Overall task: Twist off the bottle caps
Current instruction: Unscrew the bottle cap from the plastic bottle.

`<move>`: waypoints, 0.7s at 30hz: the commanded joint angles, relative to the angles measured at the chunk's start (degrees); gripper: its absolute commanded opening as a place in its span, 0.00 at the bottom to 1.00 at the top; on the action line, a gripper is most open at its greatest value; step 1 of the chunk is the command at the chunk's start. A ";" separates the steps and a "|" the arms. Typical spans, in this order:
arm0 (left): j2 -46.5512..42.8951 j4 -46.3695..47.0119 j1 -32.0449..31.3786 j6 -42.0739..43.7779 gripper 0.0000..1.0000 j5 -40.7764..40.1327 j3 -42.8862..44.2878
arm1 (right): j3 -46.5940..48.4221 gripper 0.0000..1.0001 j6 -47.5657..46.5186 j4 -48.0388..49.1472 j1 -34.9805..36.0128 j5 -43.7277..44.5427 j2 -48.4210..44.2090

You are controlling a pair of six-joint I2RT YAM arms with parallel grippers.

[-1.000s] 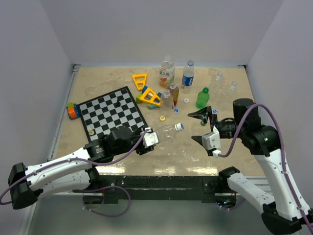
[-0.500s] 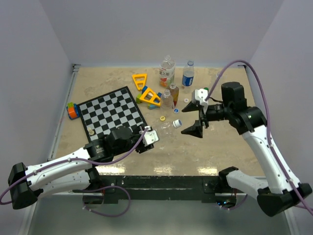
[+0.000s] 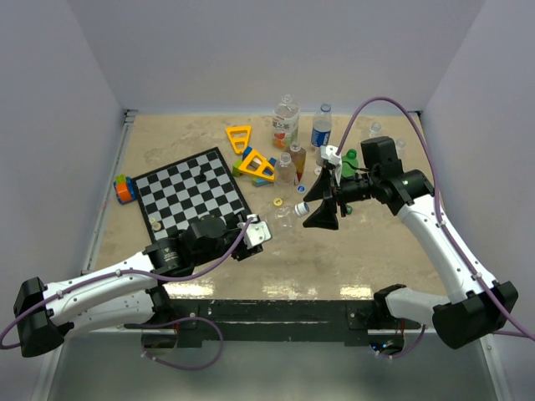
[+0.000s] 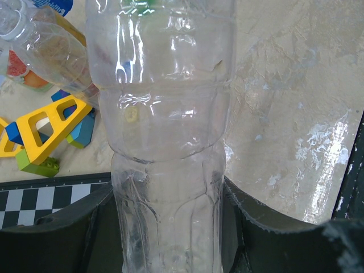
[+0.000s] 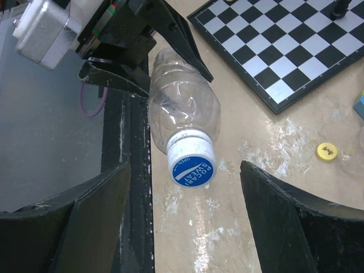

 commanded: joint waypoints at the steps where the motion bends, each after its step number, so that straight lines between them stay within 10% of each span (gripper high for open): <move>1: -0.60 1.30 -0.15 -0.78 0.00 -0.36 1.00 | 0.30 0.80 0.56 0.77 -0.15 -3.76 -0.73; 13: -0.33 1.31 -0.15 -0.87 0.00 0.26 0.91 | 0.56 0.50 0.12 1.12 -0.15 -5.43 0.68; 21: -0.69 1.22 -0.15 -0.78 0.00 0.26 0.91 | 1.26 0.06 -7.15 -2.90 0.03 -6.57 1.12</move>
